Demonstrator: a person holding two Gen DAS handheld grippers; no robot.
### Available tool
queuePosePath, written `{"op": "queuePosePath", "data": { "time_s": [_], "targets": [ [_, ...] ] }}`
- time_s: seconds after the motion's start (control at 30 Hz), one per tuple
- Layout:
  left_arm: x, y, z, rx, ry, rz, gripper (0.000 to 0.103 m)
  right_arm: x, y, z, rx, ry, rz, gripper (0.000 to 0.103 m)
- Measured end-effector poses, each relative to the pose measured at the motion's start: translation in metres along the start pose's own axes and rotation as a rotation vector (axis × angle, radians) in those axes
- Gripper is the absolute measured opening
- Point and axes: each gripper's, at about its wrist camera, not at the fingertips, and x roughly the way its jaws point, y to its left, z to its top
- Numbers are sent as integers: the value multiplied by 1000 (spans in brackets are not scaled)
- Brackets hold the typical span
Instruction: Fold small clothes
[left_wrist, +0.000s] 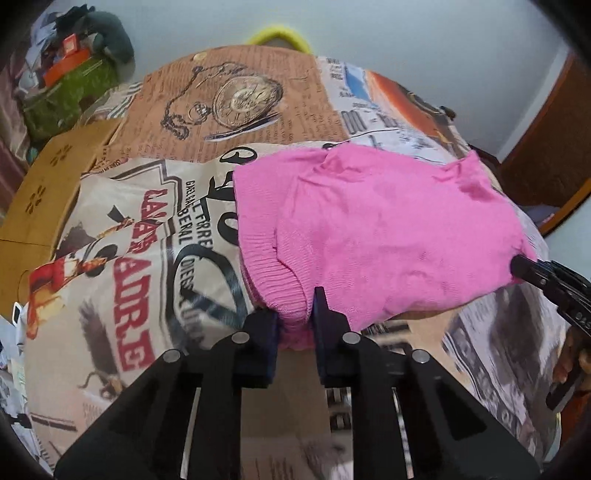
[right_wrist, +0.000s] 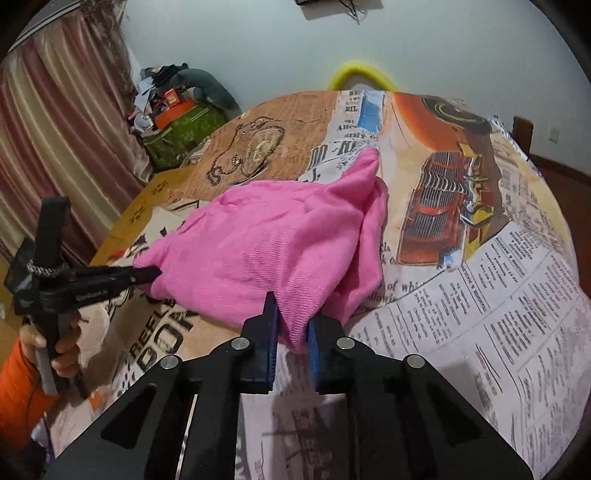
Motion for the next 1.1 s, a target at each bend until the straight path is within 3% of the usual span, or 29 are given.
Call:
{"op": "queuePosePath", "data": {
  "time_s": [0.17, 0.37, 0.53, 0.6, 0.73, 0.83, 0.97, 1.1],
  "targets": [
    [-31, 4, -29, 5, 5, -53, 16, -22, 11, -26, 0, 14, 15, 12],
    [-44, 7, -82, 40, 80, -56, 16, -32, 28, -70, 7, 75, 28, 12],
    [-60, 4, -100, 105, 59, 45, 32, -41, 35, -92, -13, 108, -25, 17],
    [-67, 2, -98, 138, 40, 99, 33, -53, 36, -88, -41, 83, -75, 17],
    [-80, -4, -81, 171, -26, 133, 49, -70, 40, -69, -75, 21, -93, 23],
    [-81, -14, -65, 179, -65, 107, 52, -70, 47, -52, -95, -27, -76, 37],
    [-58, -26, -43, 172, -55, 52, 54, -47, 60, -41, -111, -18, -21, 39],
    [-19, -32, -26, 143, 13, 11, 54, -6, 62, -31, -100, 31, 37, 39]
  ]
}}
